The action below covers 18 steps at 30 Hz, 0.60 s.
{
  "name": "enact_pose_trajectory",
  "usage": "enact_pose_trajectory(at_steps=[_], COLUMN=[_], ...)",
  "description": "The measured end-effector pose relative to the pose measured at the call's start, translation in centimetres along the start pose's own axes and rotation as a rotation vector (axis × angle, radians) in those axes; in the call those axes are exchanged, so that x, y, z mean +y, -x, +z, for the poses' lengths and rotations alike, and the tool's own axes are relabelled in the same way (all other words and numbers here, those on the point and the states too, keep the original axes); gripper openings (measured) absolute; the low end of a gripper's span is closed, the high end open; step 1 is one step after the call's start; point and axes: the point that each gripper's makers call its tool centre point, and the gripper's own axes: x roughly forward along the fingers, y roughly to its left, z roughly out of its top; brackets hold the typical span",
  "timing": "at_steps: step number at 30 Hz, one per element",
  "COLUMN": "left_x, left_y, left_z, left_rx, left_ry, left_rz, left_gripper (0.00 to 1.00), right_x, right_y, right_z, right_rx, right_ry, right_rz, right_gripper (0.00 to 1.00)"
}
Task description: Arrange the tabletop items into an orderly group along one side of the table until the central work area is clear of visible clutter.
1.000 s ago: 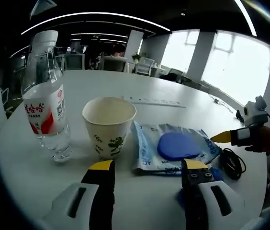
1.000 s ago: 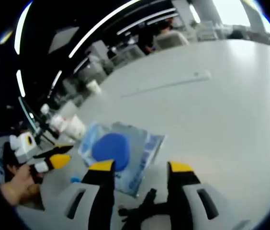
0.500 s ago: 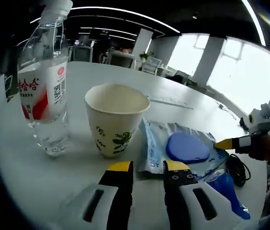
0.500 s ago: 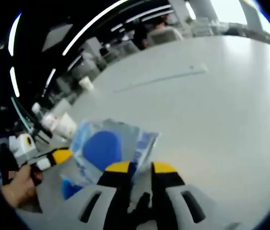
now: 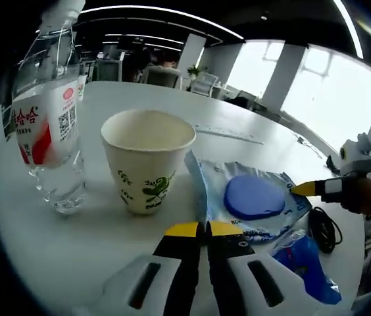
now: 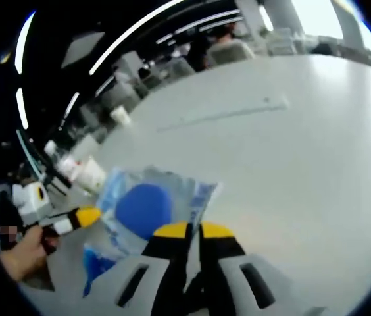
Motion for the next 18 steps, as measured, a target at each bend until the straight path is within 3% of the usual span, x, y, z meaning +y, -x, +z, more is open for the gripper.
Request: enact_pose_trajectory(at_steps=[18], left_x=[-1.0], left_y=[-0.1], left_z=[1.5], left_rx=[-0.035], left_ry=[0.016], left_rz=[-0.009], left_gripper=[0.02], right_x=[-0.5], right_y=[-0.4], right_z=[2.6], right_rx=[-0.044], right_ry=[0.008], right_rz=[-0.01], right_gripper=[0.0])
